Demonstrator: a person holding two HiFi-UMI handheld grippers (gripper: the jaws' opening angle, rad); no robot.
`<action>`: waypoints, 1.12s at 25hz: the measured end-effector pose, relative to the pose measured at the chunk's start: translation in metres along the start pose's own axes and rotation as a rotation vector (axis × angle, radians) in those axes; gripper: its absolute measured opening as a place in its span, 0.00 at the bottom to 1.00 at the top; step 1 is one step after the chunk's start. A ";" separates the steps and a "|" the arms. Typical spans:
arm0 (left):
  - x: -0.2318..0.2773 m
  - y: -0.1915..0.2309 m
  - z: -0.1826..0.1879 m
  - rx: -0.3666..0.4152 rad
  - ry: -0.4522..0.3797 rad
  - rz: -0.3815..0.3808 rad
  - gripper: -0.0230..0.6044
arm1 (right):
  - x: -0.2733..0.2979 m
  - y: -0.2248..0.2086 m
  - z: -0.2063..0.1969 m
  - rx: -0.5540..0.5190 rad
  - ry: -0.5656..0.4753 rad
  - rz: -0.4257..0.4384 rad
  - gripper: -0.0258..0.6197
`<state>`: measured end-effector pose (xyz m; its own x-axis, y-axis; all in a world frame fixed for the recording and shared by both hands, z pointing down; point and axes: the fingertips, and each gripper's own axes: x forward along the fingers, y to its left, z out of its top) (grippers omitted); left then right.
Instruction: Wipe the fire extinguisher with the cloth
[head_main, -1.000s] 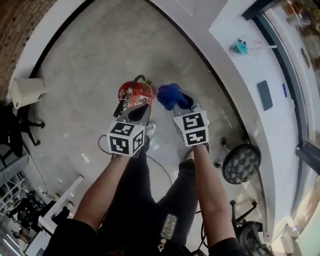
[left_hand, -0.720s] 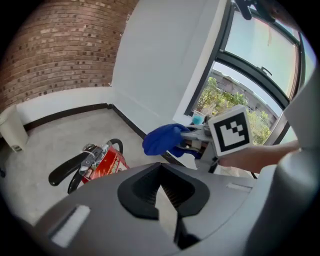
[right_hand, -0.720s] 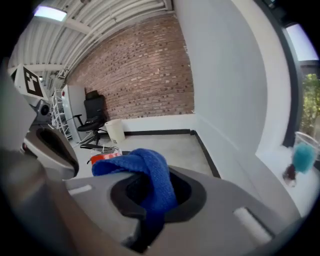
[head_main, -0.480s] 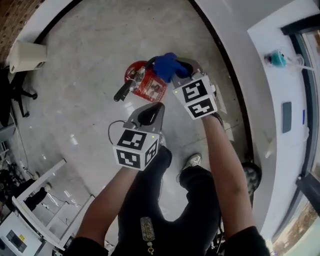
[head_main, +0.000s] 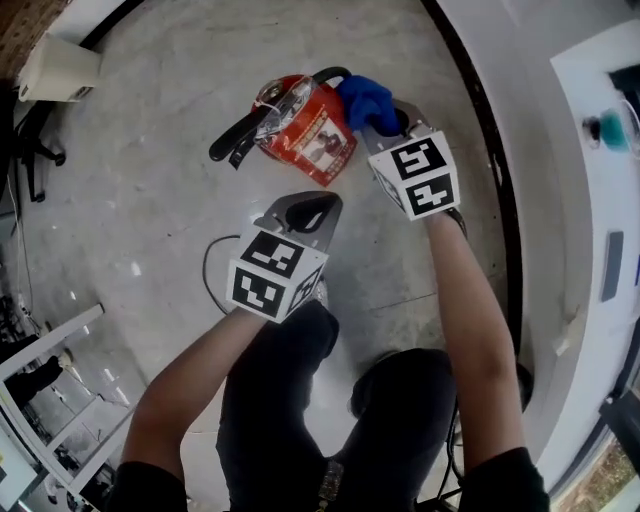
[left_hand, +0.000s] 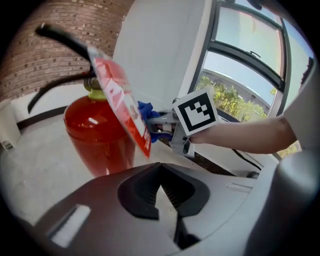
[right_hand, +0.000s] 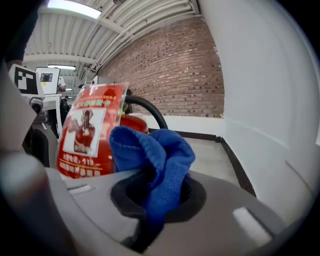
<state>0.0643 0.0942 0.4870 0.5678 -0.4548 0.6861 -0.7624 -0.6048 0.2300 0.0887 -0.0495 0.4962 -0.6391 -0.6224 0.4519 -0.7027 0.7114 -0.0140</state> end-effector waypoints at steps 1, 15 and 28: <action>0.006 0.003 -0.005 -0.009 0.002 -0.005 0.05 | 0.005 0.001 -0.007 -0.004 -0.004 0.004 0.08; 0.088 0.030 -0.075 0.089 0.031 0.000 0.05 | 0.067 0.005 -0.120 -0.021 -0.039 0.107 0.08; 0.123 0.042 -0.131 0.000 0.130 0.002 0.05 | 0.128 0.019 -0.247 0.019 0.332 0.209 0.08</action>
<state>0.0614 0.0983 0.6714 0.5211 -0.3675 0.7703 -0.7635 -0.6042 0.2282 0.0710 -0.0348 0.7741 -0.6353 -0.3226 0.7017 -0.5758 0.8034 -0.1519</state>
